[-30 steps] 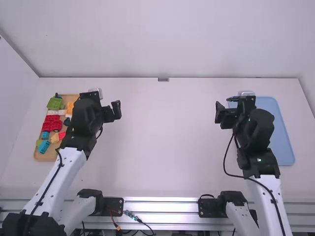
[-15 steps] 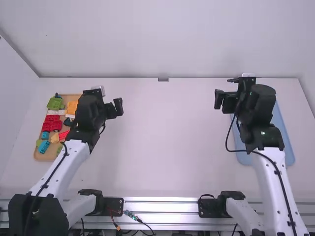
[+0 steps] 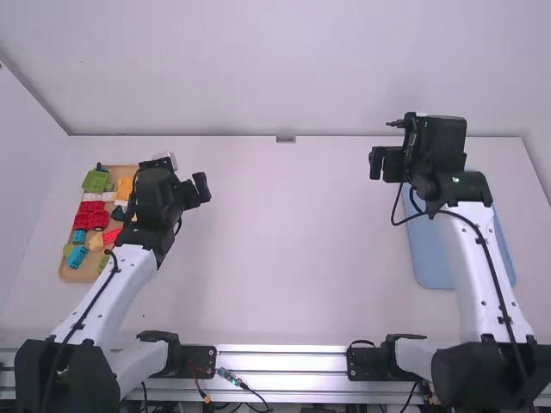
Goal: Assemble lego blocks to make yellow taxi
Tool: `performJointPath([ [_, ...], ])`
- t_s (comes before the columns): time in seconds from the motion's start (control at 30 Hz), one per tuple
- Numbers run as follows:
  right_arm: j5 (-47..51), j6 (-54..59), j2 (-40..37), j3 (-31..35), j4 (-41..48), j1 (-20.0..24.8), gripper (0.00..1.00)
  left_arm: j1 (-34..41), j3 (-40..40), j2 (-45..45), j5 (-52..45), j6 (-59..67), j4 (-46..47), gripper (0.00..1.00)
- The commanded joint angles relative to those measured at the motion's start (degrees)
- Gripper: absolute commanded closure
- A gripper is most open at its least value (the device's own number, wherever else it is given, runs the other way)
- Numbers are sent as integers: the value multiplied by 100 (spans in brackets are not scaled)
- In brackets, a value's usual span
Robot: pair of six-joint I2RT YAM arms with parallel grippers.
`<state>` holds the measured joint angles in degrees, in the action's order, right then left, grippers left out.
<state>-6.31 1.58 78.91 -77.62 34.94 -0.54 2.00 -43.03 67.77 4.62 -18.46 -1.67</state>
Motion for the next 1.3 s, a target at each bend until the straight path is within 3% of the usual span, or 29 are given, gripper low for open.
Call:
performJointPath([
  [0.0,61,-7,266,-299,133,17,1,20,-162,18,83,-61,68,1],
  [0.57,-138,-450,1582,-299,-11,-15,1,-343,-1082,589,87,22,1229,1],
  [0.7,-136,-435,1852,-299,4,-15,1,-382,-1074,687,632,-72,1255,1],
  [1.27,-136,-201,1923,-299,-164,-15,1,-503,-1054,781,1731,-428,1198,1],
])
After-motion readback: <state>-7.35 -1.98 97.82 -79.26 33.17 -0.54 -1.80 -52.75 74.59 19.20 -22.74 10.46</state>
